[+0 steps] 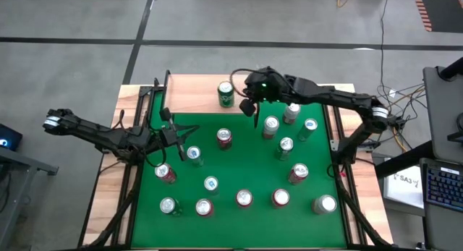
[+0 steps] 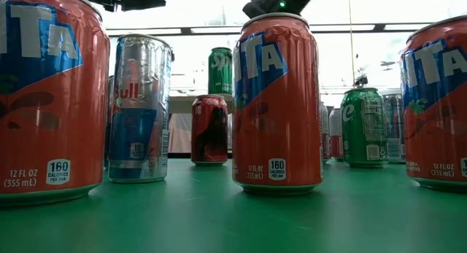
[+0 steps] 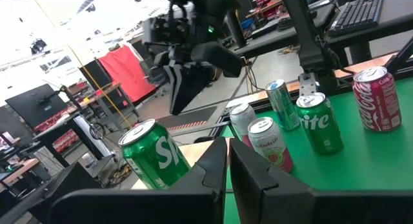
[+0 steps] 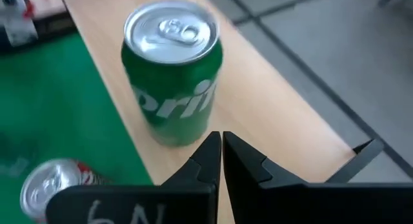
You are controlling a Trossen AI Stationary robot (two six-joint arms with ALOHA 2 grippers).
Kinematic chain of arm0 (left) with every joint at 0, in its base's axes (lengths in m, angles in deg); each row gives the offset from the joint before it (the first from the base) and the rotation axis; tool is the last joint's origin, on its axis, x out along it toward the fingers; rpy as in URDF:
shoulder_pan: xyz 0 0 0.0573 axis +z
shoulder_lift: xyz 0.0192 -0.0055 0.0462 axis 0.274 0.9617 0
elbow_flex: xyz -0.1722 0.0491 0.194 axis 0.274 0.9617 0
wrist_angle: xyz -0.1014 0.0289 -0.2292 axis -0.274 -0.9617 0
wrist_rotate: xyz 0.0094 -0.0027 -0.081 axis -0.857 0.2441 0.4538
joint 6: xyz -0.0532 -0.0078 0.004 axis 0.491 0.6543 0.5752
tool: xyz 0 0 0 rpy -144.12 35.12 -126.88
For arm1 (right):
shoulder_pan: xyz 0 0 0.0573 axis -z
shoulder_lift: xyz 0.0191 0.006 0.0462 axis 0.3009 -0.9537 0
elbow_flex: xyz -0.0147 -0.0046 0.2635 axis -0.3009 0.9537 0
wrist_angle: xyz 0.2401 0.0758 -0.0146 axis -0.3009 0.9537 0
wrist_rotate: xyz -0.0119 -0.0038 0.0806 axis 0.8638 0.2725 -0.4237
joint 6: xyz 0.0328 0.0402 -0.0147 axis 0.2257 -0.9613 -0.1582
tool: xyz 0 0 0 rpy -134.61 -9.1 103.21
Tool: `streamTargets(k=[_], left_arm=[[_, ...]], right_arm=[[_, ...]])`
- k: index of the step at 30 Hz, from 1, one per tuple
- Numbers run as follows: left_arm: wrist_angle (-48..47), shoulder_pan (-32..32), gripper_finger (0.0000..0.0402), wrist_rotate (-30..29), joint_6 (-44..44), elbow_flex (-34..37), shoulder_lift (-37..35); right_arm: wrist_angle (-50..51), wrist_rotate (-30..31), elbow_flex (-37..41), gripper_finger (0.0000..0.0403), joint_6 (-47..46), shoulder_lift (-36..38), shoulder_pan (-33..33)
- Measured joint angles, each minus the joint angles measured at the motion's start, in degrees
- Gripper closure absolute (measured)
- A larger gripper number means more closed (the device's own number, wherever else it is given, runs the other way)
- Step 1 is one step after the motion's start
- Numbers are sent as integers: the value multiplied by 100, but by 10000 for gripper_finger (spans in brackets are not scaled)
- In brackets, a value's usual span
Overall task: Place canned beverage on shelf
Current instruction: Put the blue can on the shelf
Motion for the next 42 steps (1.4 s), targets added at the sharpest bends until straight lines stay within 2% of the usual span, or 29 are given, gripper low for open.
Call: streamTargets(k=[4, 8, 11, 16, 33, 42], left_arm=[[40, 0, 399, -1, 0, 0, 0], [68, 0, 399, 0, -11, 0, -3], [74, 0, 399, 0, -15, 0, -4], [82, 0, 399, 0, -82, 0, -4], [87, 0, 399, 0, -87, 2, 0], [85, 0, 399, 0, -87, 2, 2]], right_arm=[[-1416, -254, 1058, 394, -79, 378, 91], [-2756, -270, 1781, 394, -326, 425, 116], [-3449, -242, 2053, 394, -481, 298, 113], [-4029, -236, 2219, 394, -666, 56, 110], [-4075, -242, 1566, 394, -710, -837, -281], [-3868, -152, 1473, 394, -713, -788, -292]])
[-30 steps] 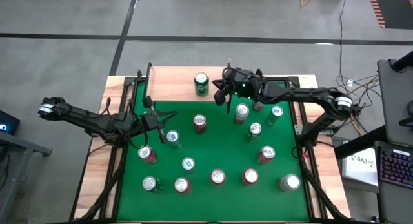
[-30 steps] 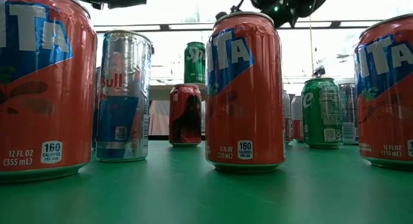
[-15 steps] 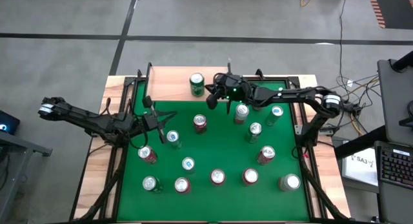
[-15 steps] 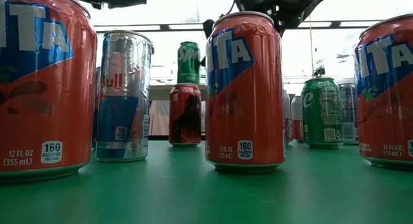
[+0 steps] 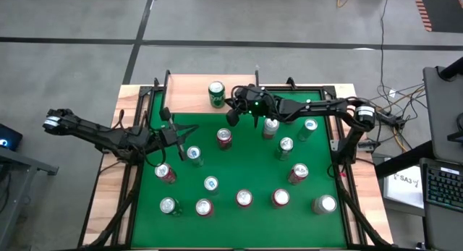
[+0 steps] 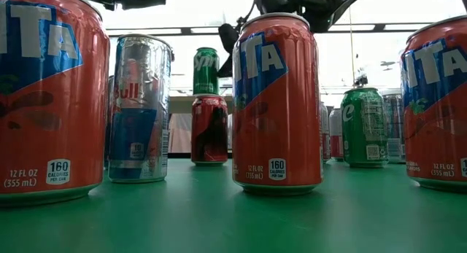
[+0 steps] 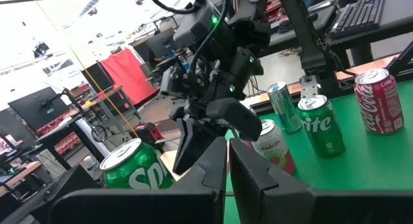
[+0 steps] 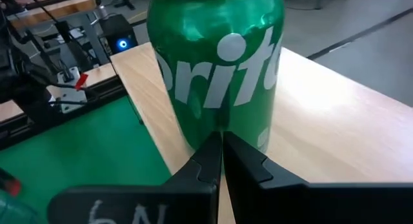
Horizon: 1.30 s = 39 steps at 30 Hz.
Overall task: Place canned beverage on shelf
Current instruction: Put the blue can on the shelf
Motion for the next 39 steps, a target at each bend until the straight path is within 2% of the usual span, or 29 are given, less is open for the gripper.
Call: streamTargets(k=[3, 6, 9, 14, 24, 39], left_arm=[[0, 0, 399, -2, 0, 0, 0], [-4, 0, 399, -2, -17, 0, 0], [-6, 0, 399, -2, -20, 0, 0], [-18, 0, 399, -2, -20, 0, 0], [-43, 7, 399, -2, -80, 0, 0], [-30, 7, 399, -2, -128, 2, 0]], right_arm=[[342, 304, -133, 394, 32, 111, 0], [667, 354, -292, 394, 201, 127, -21], [837, 108, -361, 394, 566, 127, -118], [851, -166, -365, 394, 634, 127, -156], [388, -135, -365, 394, 848, 87, -137], [-144, -89, -509, 394, 979, -443, -131]])
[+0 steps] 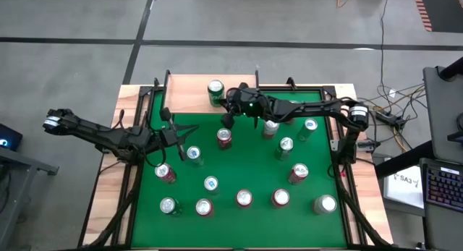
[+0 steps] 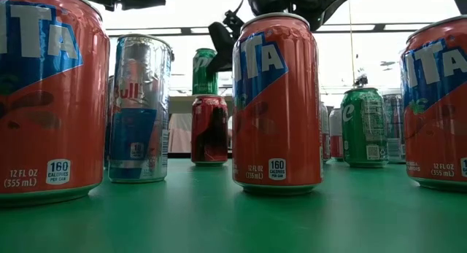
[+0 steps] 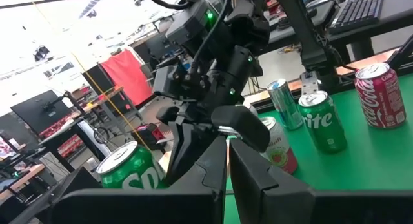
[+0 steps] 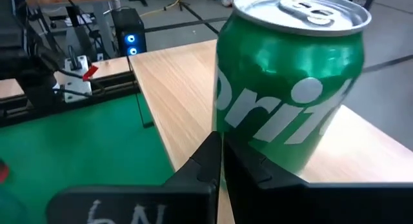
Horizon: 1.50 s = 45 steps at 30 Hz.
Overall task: Place canned beverage on shelf
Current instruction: Put the blue can on the shelf
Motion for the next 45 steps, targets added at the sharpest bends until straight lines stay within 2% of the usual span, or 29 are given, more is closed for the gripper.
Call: streamTargets(k=[13, 25, 45], left_arm=[[31, 0, 399, 0, -1, 1, 0], [27, 0, 399, 0, -1, 1, 0], [27, 0, 399, 0, -40, 1, 0]], right_arm=[[61, 15, -607, 394, -61, -441, 33], [2350, 137, -1161, 394, -85, -273, 35], [1746, 247, -1166, 394, 7, -463, 212]])
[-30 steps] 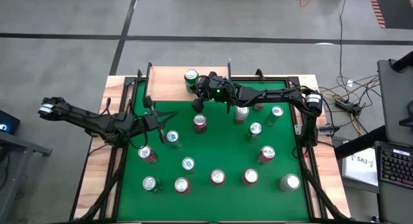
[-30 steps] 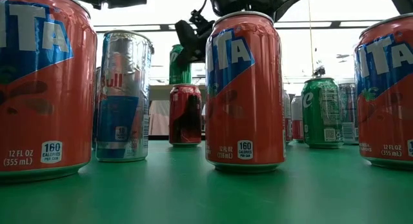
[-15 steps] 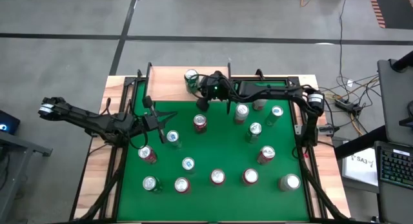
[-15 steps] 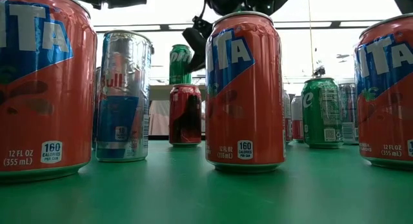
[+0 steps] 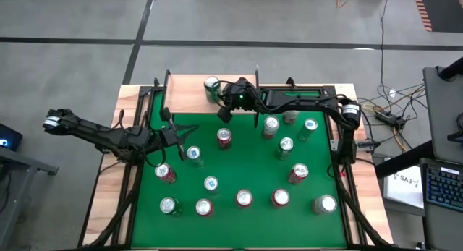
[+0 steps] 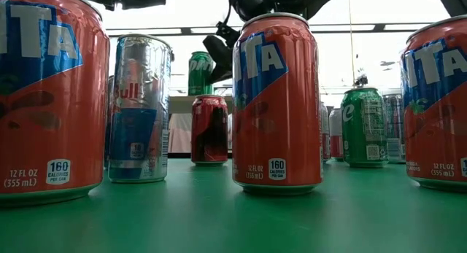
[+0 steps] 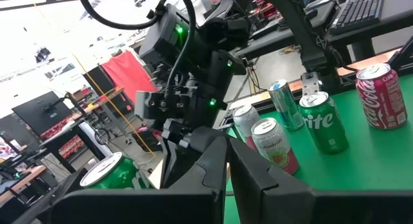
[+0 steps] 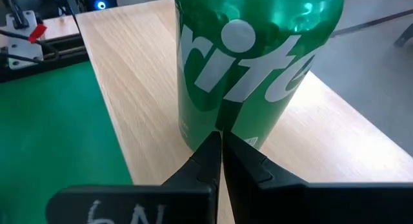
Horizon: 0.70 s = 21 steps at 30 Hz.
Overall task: Place canned beverage on shelf
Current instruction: Put the blue can on the shelf
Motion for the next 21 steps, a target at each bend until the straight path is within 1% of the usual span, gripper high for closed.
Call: streamTargets(k=[6, 11, 15, 21], left_arm=[[-2, 0, 399, -2, -2, 0, 0], [0, 0, 399, -2, -2, 0, 0], [-1, 0, 399, -3, -2, 0, 0], [-2, 0, 399, -4, -2, 0, 0]], right_arm=[[-341, 4, 1, 394, 70, -70, 10], [-303, -13, 1, 394, 69, -82, 9], [-340, -638, 1, 394, 32, -79, -7], [-737, -733, 1, 394, -41, -179, -31]])
